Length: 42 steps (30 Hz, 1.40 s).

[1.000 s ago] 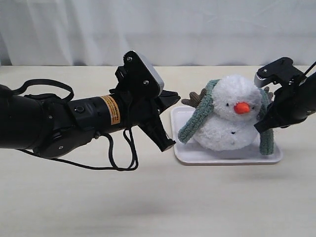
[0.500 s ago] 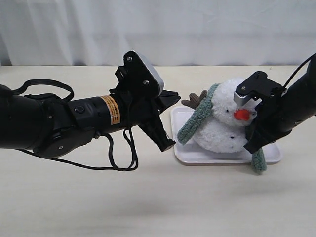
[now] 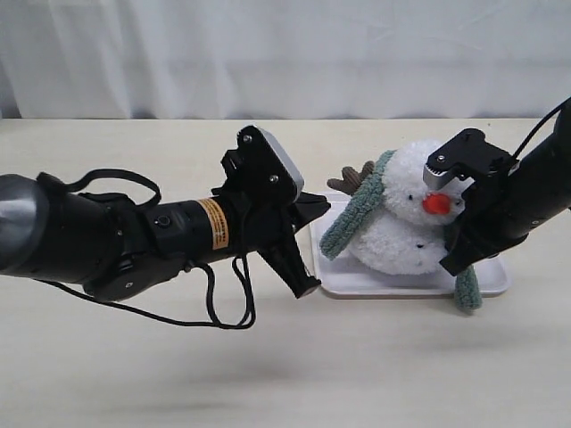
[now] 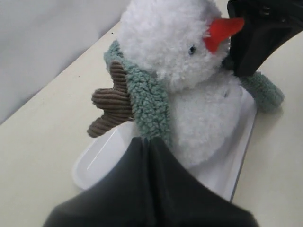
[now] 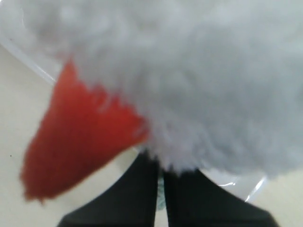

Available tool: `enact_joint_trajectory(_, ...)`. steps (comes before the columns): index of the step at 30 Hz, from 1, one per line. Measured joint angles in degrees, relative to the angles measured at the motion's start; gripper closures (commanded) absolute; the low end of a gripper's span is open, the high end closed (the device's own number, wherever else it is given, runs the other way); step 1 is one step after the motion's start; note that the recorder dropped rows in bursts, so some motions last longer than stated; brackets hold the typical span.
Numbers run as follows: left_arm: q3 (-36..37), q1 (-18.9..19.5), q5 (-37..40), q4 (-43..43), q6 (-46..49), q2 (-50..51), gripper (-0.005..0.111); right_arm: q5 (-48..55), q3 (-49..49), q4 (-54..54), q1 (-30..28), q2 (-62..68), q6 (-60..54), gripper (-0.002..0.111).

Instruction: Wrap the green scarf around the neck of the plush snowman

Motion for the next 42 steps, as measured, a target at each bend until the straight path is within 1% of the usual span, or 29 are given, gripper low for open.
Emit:
enact_joint_trajectory(2, 0.00, -0.10, -2.62, 0.24, -0.13, 1.34, 0.105, 0.00, 0.00, 0.26, 0.00, 0.00, 0.11, 0.104)
enact_joint_trajectory(5, -0.37, -0.10, -3.99, 0.51, -0.23, 2.22, 0.094, 0.00, 0.00, 0.42, 0.00, 0.00, 0.11, 0.104)
enact_joint_trajectory(6, -0.79, -0.10, -3.99, 1.01, -0.04, 2.47, 0.086, -0.10, 0.00, 0.54, 0.00, 0.00, 0.11, 0.104)
enact_joint_trajectory(8, -2.06, -0.10, -3.76, 3.50, 0.18, 3.32, 0.073, -0.14, 0.00, 0.63, 0.00, 0.00, 0.11, 0.104)
enact_joint_trajectory(9, -2.67, -0.10, -3.76, 4.87, 0.18, 3.63, 0.064, -0.23, 0.00, 0.63, 0.00, 0.00, 0.11, 0.104)
enact_joint_trajectory(11, -3.69, -0.21, -3.62, 6.26, 0.18, 4.49, 0.052, -0.23, 0.00, 0.63, 0.00, 0.00, 0.11, 0.104)
enact_joint_trajectory(12, -4.15, -0.31, -3.62, 6.65, 0.18, 4.84, 0.047, -0.23, 0.00, 0.63, 0.00, 0.00, 0.11, 0.104)
enact_joint_trajectory(13, -4.53, -0.33, -3.62, 6.71, 0.01, 5.40, 0.045, -0.23, 0.00, 0.63, 0.00, 0.00, 0.11, 0.104)
enact_joint_trajectory(21, -6.97, -0.82, -3.50, 6.94, -1.85, 10.44, 0.045, -0.23, 0.00, 0.63, 0.00, 0.00, 0.11, 0.104)
enact_joint_trajectory(23, -8.01, -0.82, -3.42, 6.94, -2.57, 11.53, 0.047, -0.23, 0.00, 0.68, 0.00, 0.00, 0.11, 0.104)
enact_joint_trajectory(26, -9.64, -0.82, -3.37, 6.82, -4.42, 12.39, 0.061, -0.23, 0.00, 0.81, 0.00, 0.00, 0.11, 0.104)
enact_joint_trajectory(27, -10.13, -0.82, -3.37, 6.82, -5.16, 12.57, 0.071, -0.23, 0.00, 0.81, 0.00, 0.00, 0.11, 0.104)
enact_joint_trajectory(28, -10.96, -0.82, -3.37, 6.82, -6.25, 13.16, 0.075, -0.23, 0.00, 0.91, 0.00, 0.00, 0.11, 0.104)
enact_joint_trajectory(29, -11.10, -0.82, -3.37, 6.82, -6.40, 13.28, 0.085, -0.23, 0.00, 0.91, 0.00, 0.00, 0.11, 0.104)
enact_joint_trajectory(31, -11.32, -0.82, -2.55, 6.82, -6.85, 13.37, 0.088, -0.23, 0.00, 0.91, 0.00, 0.00, 0.11, 0.104)
enact_joint_trajectory(32, -11.32, -0.82, -1.91, 6.82, -6.85, 13.37, 0.084, -0.23, 0.00, 1.04, 0.00, 0.00, 0.11, 0.104)
enact_joint_trajectory(33, -11.32, -0.82, -1.39, 6.82, -6.85, 13.37, 0.072, -0.23, 0.00, 1.04, 0.00, 0.00, 0.11, 0.104)
enact_joint_trajectory(34, -11.32, -0.82, -0.98, 6.82, -6.85, 13.41, 0.066, -0.23, 0.00, 1.04, 0.00, 0.00, 0.11, 0.104)
enact_joint_trajectory(35, -11.32, -0.82, -0.98, 6.82, -6.85, 13.41, 0.053, -0.23, 0.00, 1.04, 0.00, 0.00, 0.11, 0.104)
enact_joint_trajectory(36, -11.32, -0.82, -0.80, 6.82, -6.85, 13.41, 0.049, -0.23, 0.00, 1.04, 0.00, 0.00, 0.11, 0.104)
enact_joint_trajectory(42, -11.70, -0.82, -0.80, 5.05, -6.21, 14.14, 0.049, -0.23, 0.00, 1.04, 0.00, 0.00, 0.11, 0.104)
